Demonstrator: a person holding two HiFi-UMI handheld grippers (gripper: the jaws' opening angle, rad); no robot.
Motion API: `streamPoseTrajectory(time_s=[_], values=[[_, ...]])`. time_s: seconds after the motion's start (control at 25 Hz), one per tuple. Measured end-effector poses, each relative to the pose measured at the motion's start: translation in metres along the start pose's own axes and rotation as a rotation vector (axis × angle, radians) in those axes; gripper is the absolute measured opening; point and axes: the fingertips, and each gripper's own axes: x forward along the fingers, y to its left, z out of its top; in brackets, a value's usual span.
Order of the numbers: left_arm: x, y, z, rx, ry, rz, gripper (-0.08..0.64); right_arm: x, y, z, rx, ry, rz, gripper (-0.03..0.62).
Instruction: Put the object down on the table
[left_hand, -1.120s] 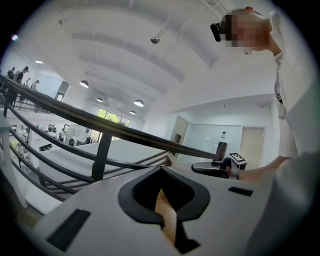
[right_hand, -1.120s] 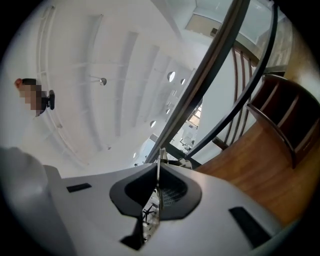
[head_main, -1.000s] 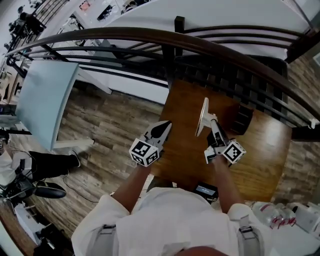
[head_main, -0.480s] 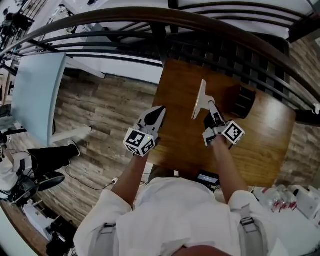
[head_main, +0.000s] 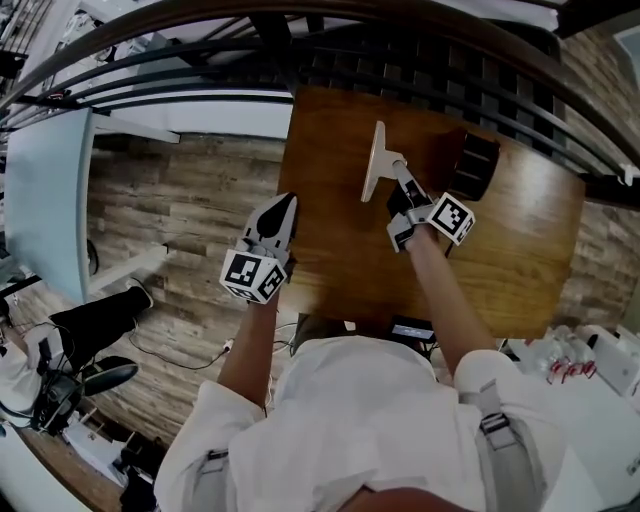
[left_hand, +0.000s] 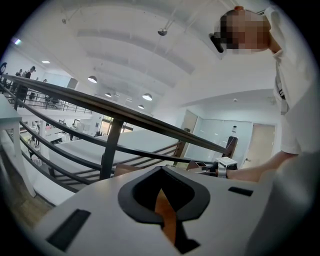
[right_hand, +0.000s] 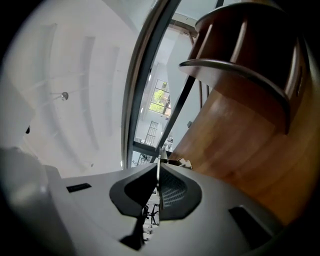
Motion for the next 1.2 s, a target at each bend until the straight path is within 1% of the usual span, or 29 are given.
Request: streamPoseTrajectory(time_s=[0.12,0.2,0.24,0.32,0.36,0.6,0.72,0.84,0.96,1.2], values=[[-0.001,-0.002,-0.004,-0.002,0.002,0.003,0.014,0.007,-0.004,0.000,0.008,-0.004,0.026,0.028],[-0.001,-0.003,-0.007,-0.005,0.005,0.005,0.014,0.014,-0.002,0.001,0.002,-0.013,0.081,0.028],[-0.001,-0.003,-0.009,-0.007,0.007,0.006,0.014,0.015,-0.004,0.001,0.009,-0.016,0.076,0.028],[-0.002,-0.003,-0.011,-0.011,0.010,0.008,0.014,0.013,-0.014,-0.002,0.038,-0.016,0.008,0.028],[-0.002,-0.003,-0.011,-0.012,0.010,0.009,0.014,0.014,-0.017,-0.003,0.041,-0.015,-0.003,0.028],[-0.003,-0.001,-0.013,-0.014,0.012,0.016,0.014,0.023,-0.026,-0.001,0.008,-0.005,0.031,0.026],[-0.003,0.001,-0.016,-0.019,0.014,0.024,0.014,0.025,-0.032,-0.002,0.005,0.001,0.017,0.028],[-0.003,0.002,-0.019,-0.023,0.017,0.027,0.014,0.025,-0.040,-0.005,0.025,0.007,-0.024,0.028],[-0.004,0.003,-0.021,-0.028,0.018,0.028,0.014,0.029,-0.043,-0.005,0.011,0.002,-0.008,0.026],[-0.004,0.000,-0.025,-0.028,0.015,0.013,0.014,0.032,-0.051,-0.004,0.004,-0.007,-0.023,0.028]])
